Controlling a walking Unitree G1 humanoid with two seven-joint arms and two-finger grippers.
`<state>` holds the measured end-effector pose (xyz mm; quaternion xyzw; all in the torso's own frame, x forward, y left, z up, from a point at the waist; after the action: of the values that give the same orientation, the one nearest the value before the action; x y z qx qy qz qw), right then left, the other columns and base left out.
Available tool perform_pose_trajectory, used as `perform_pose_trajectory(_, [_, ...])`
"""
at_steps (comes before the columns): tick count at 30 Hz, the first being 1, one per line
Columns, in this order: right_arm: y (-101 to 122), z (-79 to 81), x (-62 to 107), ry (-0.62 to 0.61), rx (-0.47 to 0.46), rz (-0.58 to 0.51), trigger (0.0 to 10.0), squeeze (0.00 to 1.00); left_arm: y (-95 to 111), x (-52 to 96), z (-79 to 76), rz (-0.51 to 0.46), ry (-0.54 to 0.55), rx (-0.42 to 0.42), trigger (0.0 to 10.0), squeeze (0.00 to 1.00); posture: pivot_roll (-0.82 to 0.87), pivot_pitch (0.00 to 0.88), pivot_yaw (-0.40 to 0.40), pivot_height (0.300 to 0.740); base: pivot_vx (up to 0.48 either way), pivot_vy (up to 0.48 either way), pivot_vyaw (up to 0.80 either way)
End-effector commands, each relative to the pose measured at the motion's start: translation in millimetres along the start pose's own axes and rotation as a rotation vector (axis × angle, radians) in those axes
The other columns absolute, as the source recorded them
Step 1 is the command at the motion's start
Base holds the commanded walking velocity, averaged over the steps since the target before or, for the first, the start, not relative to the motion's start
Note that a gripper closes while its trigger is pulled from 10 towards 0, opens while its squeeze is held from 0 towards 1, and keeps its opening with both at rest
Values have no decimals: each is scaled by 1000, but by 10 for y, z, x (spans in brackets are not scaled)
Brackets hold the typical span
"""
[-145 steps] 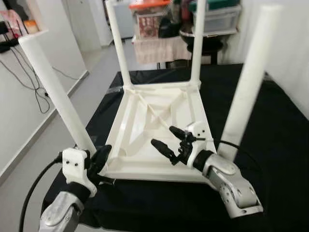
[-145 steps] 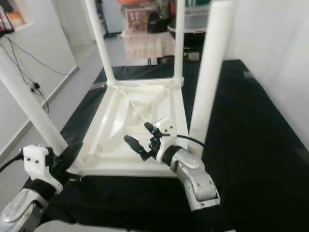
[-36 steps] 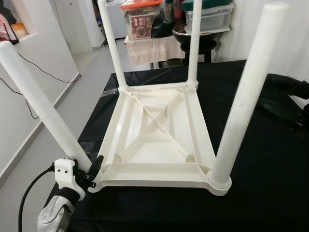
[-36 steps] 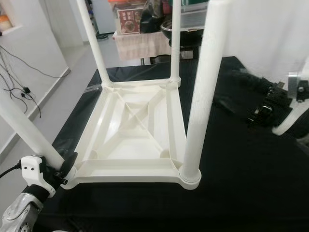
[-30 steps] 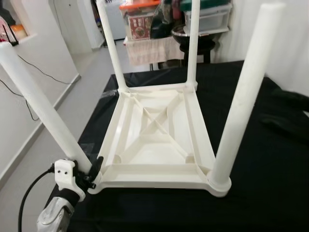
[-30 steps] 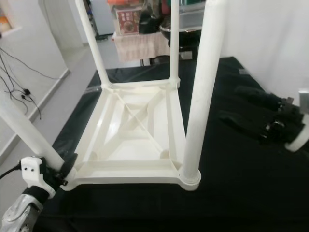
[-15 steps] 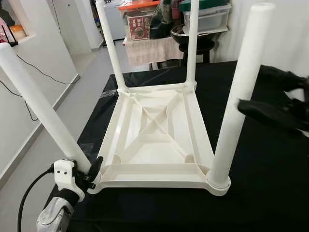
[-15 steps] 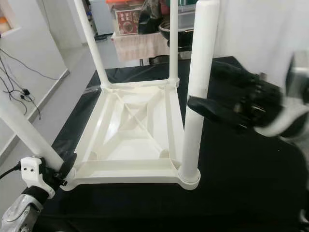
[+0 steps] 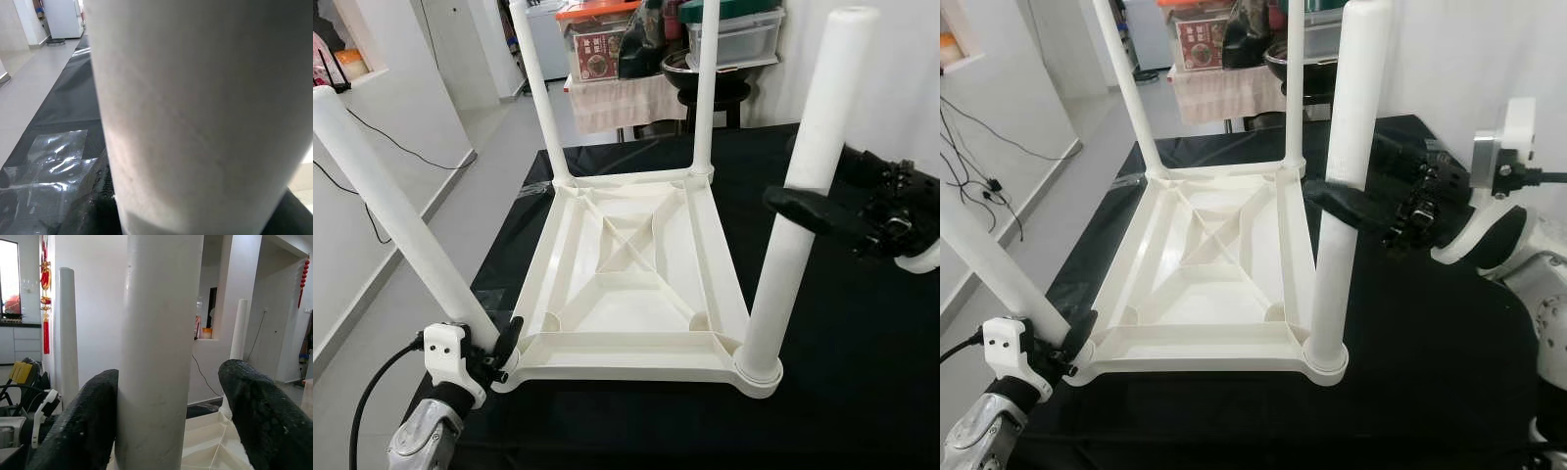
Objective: Building children table
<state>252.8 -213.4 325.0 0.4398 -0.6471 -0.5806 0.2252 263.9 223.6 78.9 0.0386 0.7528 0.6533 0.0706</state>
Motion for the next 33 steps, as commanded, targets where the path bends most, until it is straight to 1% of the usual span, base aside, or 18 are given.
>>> perform_pose_trajectory(1, [27,8,-12,13,-3,-27,0,0,27,34,69,-11,31,-2,0,0,-194,0,84,740,0,0,0])
perform_pose_trajectory(8, [-24,8,-10,7,-22,-24,0,0,59,22,71,-19,30,-7,0,0,-189,0,83,740,0,0,0])
perform_pose_trajectory(14, [-120,-107,-28,-87,-38,-8,0,0,219,7,114,-62,36,-31,0,0,-186,0,83,740,0,0,0])
perform_pose_trajectory(15, [-164,-169,-36,-136,-41,3,0,0,333,-17,128,-91,32,-50,0,0,-181,0,83,740,0,0,0])
perform_pose_trajectory(16, [-164,-169,-36,-136,-41,3,0,0,333,-17,128,-91,32,-50,0,0,-181,0,83,740,0,0,0])
perform_pose_trajectory(18, [-287,-409,-29,-325,-56,37,0,0,745,-96,149,-195,8,-108,0,0,-178,0,92,740,0,0,0])
perform_pose_trajectory(19, [-287,-409,-29,-325,-56,37,0,0,745,-96,149,-195,8,-108,0,0,-178,0,92,740,0,0,0])
perform_pose_trajectory(22, [-465,-722,89,-608,-94,89,0,0,1486,-211,159,-362,-47,-215,314,0,-169,0,105,740,0,0,0])
perform_pose_trajectory(23, [-627,-784,161,-728,-163,140,0,0,1962,-282,160,-453,-92,-299,3490,0,-158,0,124,740,0,0,0])
perform_pose_trajectory(24, [-717,-786,190,-772,-203,171,0,0,2171,-303,156,-489,-111,-340,3490,0,-158,0,124,740,0,0,0])
perform_pose_trajectory(25, [-717,-786,190,-772,-203,171,0,0,2171,-303,156,-489,-111,-340,3490,0,-158,0,124,740,0,0,0])
perform_pose_trajectory(26, [-777,-785,208,-800,-229,193,0,0,2309,-309,149,-513,-122,-368,5961,0,-158,0,124,740,0,0,0])
perform_pose_trajectory(27, [-777,-785,208,-800,-229,193,0,0,2309,-309,149,-513,-122,-368,5961,0,-158,0,124,740,0,0,0])
perform_pose_trajectory(28, [-1022,-732,268,-905,-322,274,0,0,2647,-367,97,-568,-162,-442,10000,0,-154,0,151,740,0,0,0])
perform_pose_trajectory(29, [-1022,-732,268,-905,-322,274,0,0,2647,-367,97,-568,-162,-442,10000,0,-154,0,151,740,0,0,0])
perform_pose_trajectory(31, [-1563,-364,202,-957,-479,449,0,0,3337,-485,-152,-668,-277,-596,10000,0,-144,5,179,740,0,0,0])
perform_pose_trajectory(32, [-1716,-223,159,-962,-529,496,0,0,3541,-490,-239,-692,-308,-640,10000,0,-144,5,179,740,0,0,0])
perform_pose_trajectory(33, [-1716,-223,159,-962,-529,496,0,0,3541,-490,-239,-692,-308,-640,10000,0,-144,5,179,740,0,0,0])
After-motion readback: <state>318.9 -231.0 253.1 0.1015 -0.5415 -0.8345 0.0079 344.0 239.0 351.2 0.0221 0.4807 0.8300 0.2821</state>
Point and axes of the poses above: a point about 5 cm out from each wrist's last joint towards the gripper, its own x axis pointing back from the gripper into the wrist, its own y axis along the axis of the wrist's last joint, z = x × y, the point moved 2 cm from there along -x, pointing out of the wrist towards the gripper, and after that the axes turned 1 degree about x, right-handed, at the moved point
